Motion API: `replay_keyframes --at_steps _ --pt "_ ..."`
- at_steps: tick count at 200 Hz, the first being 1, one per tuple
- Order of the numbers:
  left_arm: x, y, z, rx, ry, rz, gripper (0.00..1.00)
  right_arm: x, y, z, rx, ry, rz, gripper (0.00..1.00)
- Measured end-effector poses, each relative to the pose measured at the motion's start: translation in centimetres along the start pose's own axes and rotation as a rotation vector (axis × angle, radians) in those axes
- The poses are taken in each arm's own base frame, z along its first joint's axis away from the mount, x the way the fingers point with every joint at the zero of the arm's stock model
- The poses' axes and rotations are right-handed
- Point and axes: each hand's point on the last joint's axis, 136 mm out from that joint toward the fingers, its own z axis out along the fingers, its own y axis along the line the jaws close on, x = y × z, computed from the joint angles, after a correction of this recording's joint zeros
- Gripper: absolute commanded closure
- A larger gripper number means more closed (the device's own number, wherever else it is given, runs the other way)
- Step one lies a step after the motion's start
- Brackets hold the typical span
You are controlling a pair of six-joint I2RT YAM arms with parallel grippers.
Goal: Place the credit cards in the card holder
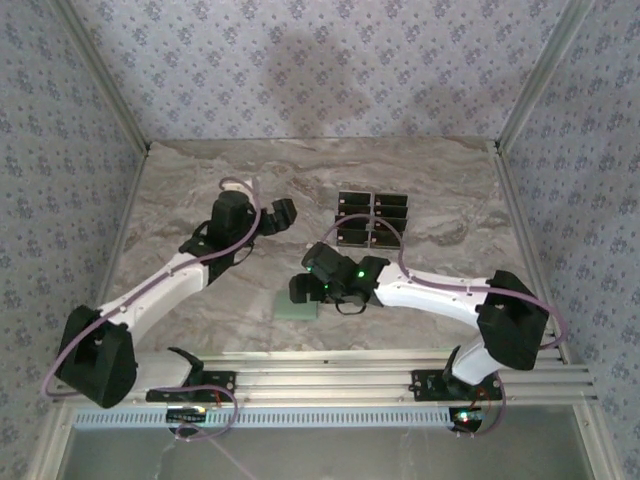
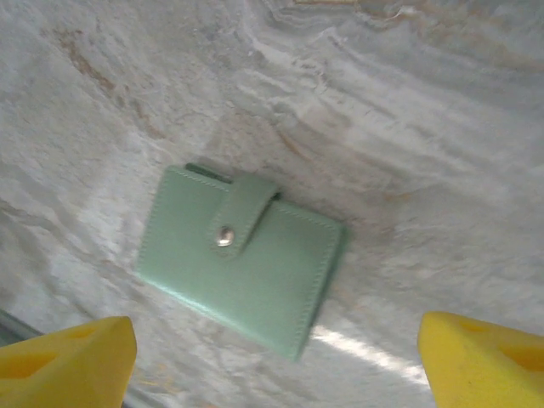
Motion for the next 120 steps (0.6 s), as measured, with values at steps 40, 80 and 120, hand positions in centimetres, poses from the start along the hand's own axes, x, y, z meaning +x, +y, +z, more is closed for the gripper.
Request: replay_keyframes --at_steps 40,80,120 --pt "-2.1 6.2 -1.3 -0.167 -0.025 -0.117 0.0 -0.1 0.0 1.1 0.03 0.039 -0.371 0.25" --pt "-2.6 7.9 -2.4 -0.205 -0.031 -0.153 0.0 -0.6 1.7 4.1 0.04 0.103 -0.603 0.31" --pt "-2.2 8.6 -2.5 -0.223 -0.009 -0.164 0.0 0.0 2.9 5.6 0.025 0.154 -0.718 0.33"
